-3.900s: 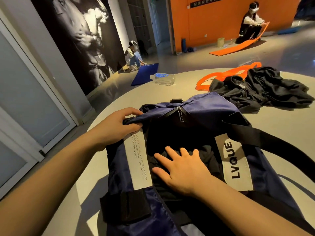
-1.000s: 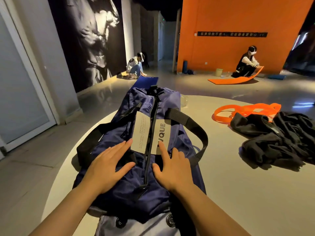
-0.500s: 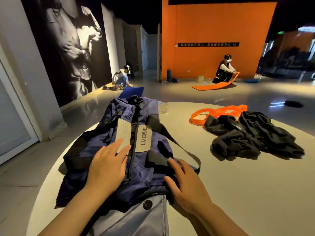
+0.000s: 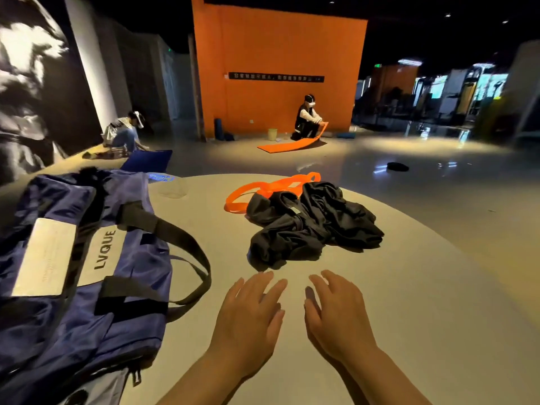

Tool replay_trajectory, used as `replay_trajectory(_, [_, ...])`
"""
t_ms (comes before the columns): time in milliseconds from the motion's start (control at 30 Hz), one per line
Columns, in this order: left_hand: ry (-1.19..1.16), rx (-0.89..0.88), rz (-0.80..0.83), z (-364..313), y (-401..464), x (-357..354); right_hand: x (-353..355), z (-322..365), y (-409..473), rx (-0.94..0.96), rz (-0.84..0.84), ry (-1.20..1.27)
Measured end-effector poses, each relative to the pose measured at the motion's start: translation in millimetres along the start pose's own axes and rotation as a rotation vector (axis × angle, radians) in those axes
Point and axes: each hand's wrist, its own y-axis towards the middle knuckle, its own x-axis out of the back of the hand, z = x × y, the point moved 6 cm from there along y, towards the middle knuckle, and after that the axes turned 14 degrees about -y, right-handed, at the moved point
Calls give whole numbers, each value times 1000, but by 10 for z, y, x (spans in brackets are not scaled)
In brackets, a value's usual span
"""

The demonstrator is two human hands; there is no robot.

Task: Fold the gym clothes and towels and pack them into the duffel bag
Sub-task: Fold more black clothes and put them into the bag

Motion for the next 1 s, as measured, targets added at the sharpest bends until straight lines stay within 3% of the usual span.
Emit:
replay_trajectory(133, [-18, 95, 18, 190, 552, -299, -123, -488, 422, -43, 87, -81])
replay_trajectory(267, [-17, 67, -12, 312, 1011, -488, -236, -816, 723, -126, 125, -94])
replay_trajectory(400, [-69, 94, 153, 367, 1193, -678, -341, -874, 780, -148, 151, -64])
replay_trajectory(467, [-83, 97, 150, 370, 1179, -671, -349, -893, 774, -156, 143, -58])
replay_trajectory(633, [-110, 45, 78, 189, 852, -481, -306, -902, 721, -184, 124, 6])
replay_trajectory(833, [-81, -4, 37, -83, 37, -48, -113, -938, 673, -250, -29, 30])
replay_trajectory(1000, [-93, -38, -35, -337, -556, 305, -112, -893, 562, -195, -6, -6])
